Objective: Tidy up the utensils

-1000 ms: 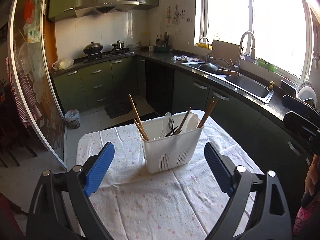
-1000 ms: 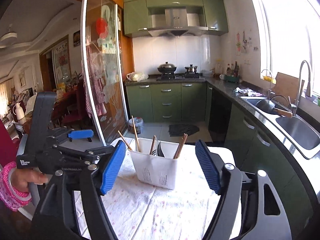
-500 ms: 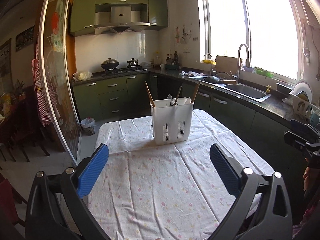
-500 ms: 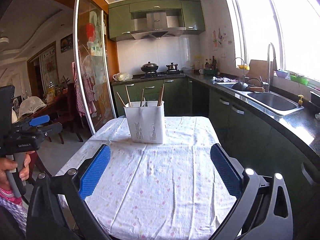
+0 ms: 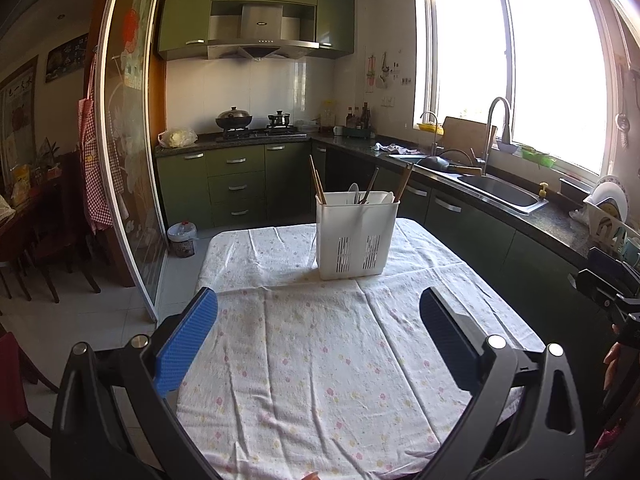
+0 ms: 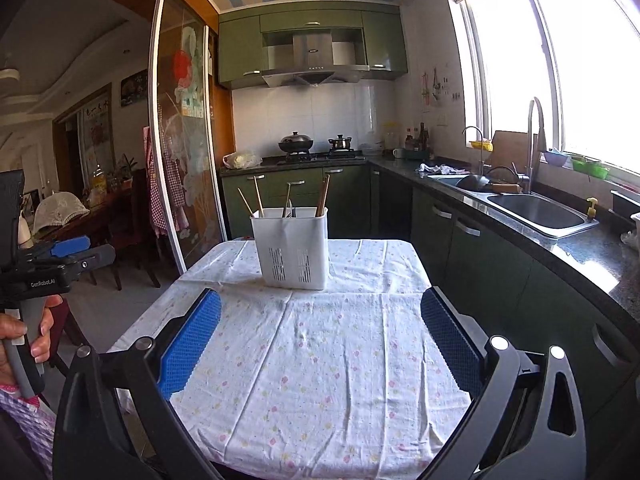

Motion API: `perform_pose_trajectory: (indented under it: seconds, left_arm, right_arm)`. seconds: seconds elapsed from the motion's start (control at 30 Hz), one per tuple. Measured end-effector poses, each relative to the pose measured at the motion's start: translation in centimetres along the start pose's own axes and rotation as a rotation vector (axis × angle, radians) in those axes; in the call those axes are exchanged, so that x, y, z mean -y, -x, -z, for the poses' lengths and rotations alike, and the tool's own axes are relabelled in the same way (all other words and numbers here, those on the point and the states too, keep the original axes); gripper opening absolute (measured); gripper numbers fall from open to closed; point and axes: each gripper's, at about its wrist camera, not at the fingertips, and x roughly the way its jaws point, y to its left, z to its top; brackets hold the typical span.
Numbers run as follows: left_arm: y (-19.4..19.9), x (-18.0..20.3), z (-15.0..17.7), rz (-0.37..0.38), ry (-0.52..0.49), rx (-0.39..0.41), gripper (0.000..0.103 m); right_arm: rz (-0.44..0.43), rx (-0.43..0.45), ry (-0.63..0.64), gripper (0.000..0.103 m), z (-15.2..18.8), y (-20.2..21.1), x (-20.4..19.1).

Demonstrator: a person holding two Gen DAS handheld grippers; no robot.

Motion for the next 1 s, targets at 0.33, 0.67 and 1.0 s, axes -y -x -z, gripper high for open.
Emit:
perform_pose_trajectory:
  seconds: [0.33, 0.67, 1.0]
  left_arm:
    - [-0.1, -0.3, 0.0, -0.006, -0.001, -0.016, 0.096]
    - [-0.3, -0.4, 0.2, 0.0, -0.003, -0.016, 0.096]
    - [-0.3, -0.4, 0.7, -0.015, -0.013, -0.003, 0.096]
  right_arm:
    - [0.049, 0.011, -0.002, 0.098, -0.9, -0.2, 0.1]
    - [0.074, -0.015, -0.006, 0.098, -0.7, -1.1, 0.6]
    - [0.062, -0.029, -0.007, 0.098, -0.6, -1.8, 0.4]
